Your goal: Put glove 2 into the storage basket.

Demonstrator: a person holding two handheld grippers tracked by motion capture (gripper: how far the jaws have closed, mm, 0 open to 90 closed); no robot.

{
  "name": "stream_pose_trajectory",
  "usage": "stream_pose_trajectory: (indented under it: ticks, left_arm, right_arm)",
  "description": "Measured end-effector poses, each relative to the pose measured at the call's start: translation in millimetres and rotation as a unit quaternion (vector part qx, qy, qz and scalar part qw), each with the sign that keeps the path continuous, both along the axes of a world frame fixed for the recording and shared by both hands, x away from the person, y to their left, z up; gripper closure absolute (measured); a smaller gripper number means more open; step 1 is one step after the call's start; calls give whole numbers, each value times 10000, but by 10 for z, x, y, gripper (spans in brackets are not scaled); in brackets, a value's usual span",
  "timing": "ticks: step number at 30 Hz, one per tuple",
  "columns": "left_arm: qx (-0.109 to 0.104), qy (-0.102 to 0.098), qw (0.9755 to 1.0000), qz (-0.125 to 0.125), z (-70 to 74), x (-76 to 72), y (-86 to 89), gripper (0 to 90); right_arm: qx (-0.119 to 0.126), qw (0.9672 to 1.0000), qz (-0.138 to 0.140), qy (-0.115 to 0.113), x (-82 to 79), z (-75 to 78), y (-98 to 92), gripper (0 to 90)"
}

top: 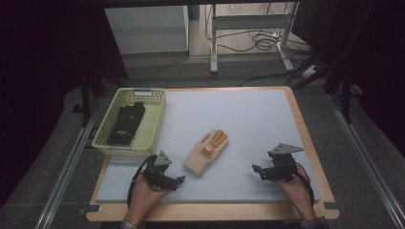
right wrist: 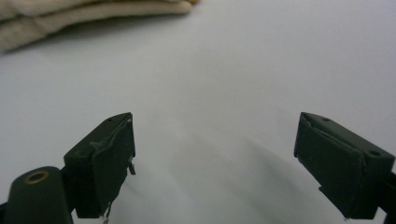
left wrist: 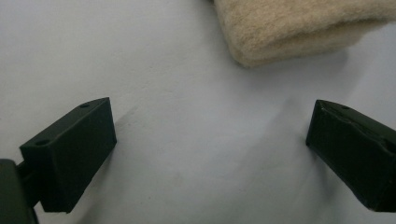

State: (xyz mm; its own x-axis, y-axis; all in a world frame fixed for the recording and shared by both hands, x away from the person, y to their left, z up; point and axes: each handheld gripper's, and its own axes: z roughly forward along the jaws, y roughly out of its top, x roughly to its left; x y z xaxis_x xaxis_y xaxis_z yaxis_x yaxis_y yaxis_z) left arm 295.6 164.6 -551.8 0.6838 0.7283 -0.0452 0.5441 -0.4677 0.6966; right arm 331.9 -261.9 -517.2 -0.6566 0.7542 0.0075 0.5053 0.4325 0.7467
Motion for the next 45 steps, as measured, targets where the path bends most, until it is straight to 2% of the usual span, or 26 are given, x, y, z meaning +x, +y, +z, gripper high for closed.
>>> stream_pose_trajectory:
  ticks: [7,10,12,14,24,29,32,34,40,45]
  left_arm:
    - [-1,1,10000,-2,0,0,0,17]
    - [-1,4,10000,-6,0,1,1,17]
    - [-2,5,10000,-5,0,1,1,17]
    - [-2,7,10000,-8,0,1,1,16]
    - [-16,41,10000,-49,1,6,2,1]
    - [22,12,10000,-78,9,5,7,14]
    - [67,78,9999,-70,38,14,13,41]
    - [54,92,9999,-67,84,25,4,31]
    - [-302,166,9993,-149,293,94,-101,0]
    - [-325,194,9990,-226,452,234,-274,0]
  right_arm:
    - [-35,9997,-231,81,-22,-128,-116,98]
    - [-25,9997,-240,30,-30,-127,-119,97]
    - [-178,9996,-226,51,-29,-139,-88,96]
    - [-375,9990,-241,-34,-51,-145,-45,95]
    - [-339,9991,-239,-21,-45,-149,-55,94]
    - [-340,9991,-237,-25,-45,-149,-55,94]
    - [-342,9991,-239,-26,-46,-149,-55,95]
    - [-341,9991,-236,-27,-46,-149,-55,95]
    - [-345,9991,-236,-29,-47,-149,-56,95]
    - [-342,9991,-235,-31,-47,-149,-56,95]
